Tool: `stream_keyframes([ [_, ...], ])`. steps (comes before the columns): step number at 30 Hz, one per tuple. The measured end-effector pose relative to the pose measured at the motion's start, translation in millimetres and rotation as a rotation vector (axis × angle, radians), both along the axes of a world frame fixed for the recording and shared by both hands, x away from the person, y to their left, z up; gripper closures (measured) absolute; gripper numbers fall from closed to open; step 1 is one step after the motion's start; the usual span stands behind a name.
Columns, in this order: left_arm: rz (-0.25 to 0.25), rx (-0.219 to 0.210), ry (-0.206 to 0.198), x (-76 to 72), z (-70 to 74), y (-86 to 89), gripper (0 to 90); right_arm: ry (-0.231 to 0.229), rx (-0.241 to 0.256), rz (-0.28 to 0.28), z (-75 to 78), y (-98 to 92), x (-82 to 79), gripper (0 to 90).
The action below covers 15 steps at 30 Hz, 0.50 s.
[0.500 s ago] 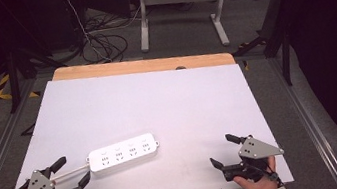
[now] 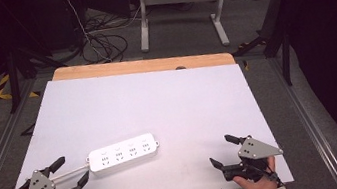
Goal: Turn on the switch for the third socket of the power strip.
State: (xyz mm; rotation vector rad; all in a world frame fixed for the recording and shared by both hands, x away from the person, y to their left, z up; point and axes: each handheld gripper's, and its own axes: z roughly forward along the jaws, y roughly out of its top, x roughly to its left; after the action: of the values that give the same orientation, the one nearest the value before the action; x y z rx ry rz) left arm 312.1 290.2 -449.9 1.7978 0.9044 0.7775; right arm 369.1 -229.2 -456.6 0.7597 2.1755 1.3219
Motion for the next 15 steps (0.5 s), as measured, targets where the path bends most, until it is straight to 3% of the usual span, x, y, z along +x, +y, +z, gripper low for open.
stream_keyframes([
  [6, 0.0, -0.038, 0.032, 0.5, 2.9, 1.0, 19.5, 0.003, 0.001, 0.003, -0.6, -0.1, 0.4, 14.7],
  [15, -0.005, 0.009, 0.04, 0.7, 13.5, -4.9, 22.3, 0.006, 0.003, 0.006, -0.6, 0.5, 0.2, 14.8],
])
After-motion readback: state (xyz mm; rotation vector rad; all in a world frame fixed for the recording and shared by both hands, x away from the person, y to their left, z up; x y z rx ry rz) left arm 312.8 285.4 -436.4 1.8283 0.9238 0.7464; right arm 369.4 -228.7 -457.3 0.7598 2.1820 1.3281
